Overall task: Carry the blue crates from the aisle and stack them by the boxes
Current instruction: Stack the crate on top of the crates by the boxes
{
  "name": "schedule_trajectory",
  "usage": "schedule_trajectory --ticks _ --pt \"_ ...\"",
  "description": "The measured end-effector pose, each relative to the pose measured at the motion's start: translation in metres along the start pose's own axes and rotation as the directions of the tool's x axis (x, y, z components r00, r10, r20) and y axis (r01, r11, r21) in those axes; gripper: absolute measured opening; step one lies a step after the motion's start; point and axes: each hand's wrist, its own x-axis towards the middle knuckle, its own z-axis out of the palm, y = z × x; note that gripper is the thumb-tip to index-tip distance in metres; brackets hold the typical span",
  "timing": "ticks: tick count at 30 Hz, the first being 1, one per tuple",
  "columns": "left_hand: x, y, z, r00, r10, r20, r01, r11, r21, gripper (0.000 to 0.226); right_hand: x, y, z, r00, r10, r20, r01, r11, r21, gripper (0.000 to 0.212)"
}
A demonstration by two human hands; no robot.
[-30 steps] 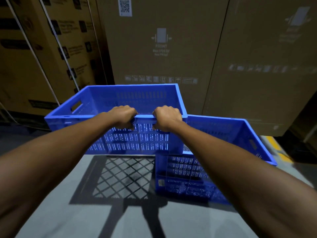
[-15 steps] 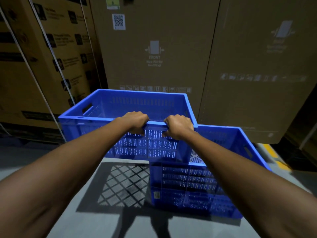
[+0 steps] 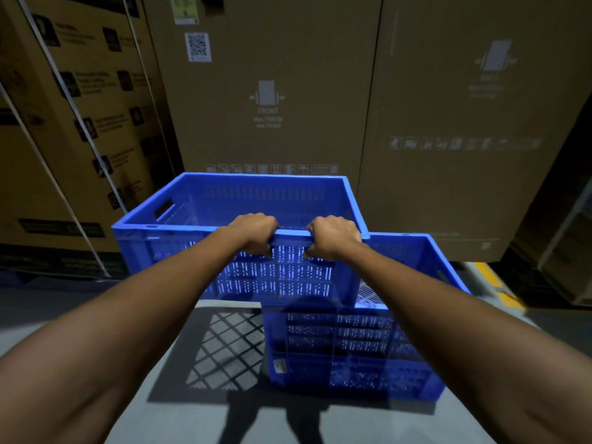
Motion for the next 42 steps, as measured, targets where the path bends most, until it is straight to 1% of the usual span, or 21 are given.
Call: schedule_trajectory --ticks 5,9,12,14,15,18,21,29,37,42 --pt "0.013 0.044 -0.003 0.998 0.05 -0.023 -0.05 0.999 -0.005 0.036 -0.019 0.043 -0.004 0.999 0.043 -0.003 -0.043 0.999 -0.016 0.041" --pt "0.018 0.068 -0.006 0.998 0.057 -0.018 -0.057 0.998 -0.017 0.036 -0.031 0.065 -0.007 0.999 0.053 0.001 -0.053 0.998 -0.019 0.046" --pt "0.019 0.08 -0.007 0.999 0.048 -0.012 -0.048 0.999 -0.025 0.034 -0.036 0.074 -0.01 0.998 0.057 0.026 -0.057 0.998 0.014 0.061" --pt "0.021 0.085 -0.009 0.999 0.043 -0.005 -0.043 0.999 -0.029 0.035 -0.038 0.079 -0.011 0.998 0.055 0.017 -0.056 0.997 0.051 0.074" --pt "0.022 0.088 -0.009 0.999 0.042 -0.004 -0.042 0.999 -0.031 0.034 -0.039 0.082 -0.01 0.999 0.053 0.007 -0.054 0.996 0.065 0.076" --pt "0.024 0.096 -0.011 0.999 0.05 -0.019 -0.05 0.999 -0.019 0.031 -0.041 0.091 -0.01 0.998 0.055 -0.026 -0.052 0.995 0.089 0.077" --pt "0.029 0.104 -0.012 0.998 0.058 -0.027 -0.058 0.998 -0.011 0.032 -0.041 0.102 -0.008 0.998 0.057 -0.037 -0.053 0.993 0.103 0.08" --pt "0.038 0.128 -0.015 0.997 0.07 -0.008 -0.071 0.997 -0.03 0.031 -0.047 0.127 -0.008 0.996 0.069 -0.051 -0.066 0.997 0.046 0.089" --pt "0.043 0.154 -0.02 0.996 0.09 -0.013 -0.09 0.995 -0.041 0.031 -0.055 0.151 -0.011 0.996 0.07 -0.049 -0.069 0.997 0.028 0.089" --pt "0.047 0.171 -0.022 0.995 0.093 -0.021 -0.094 0.994 -0.057 0.031 -0.062 0.167 -0.014 0.995 0.089 -0.055 -0.088 0.996 0.021 0.085"
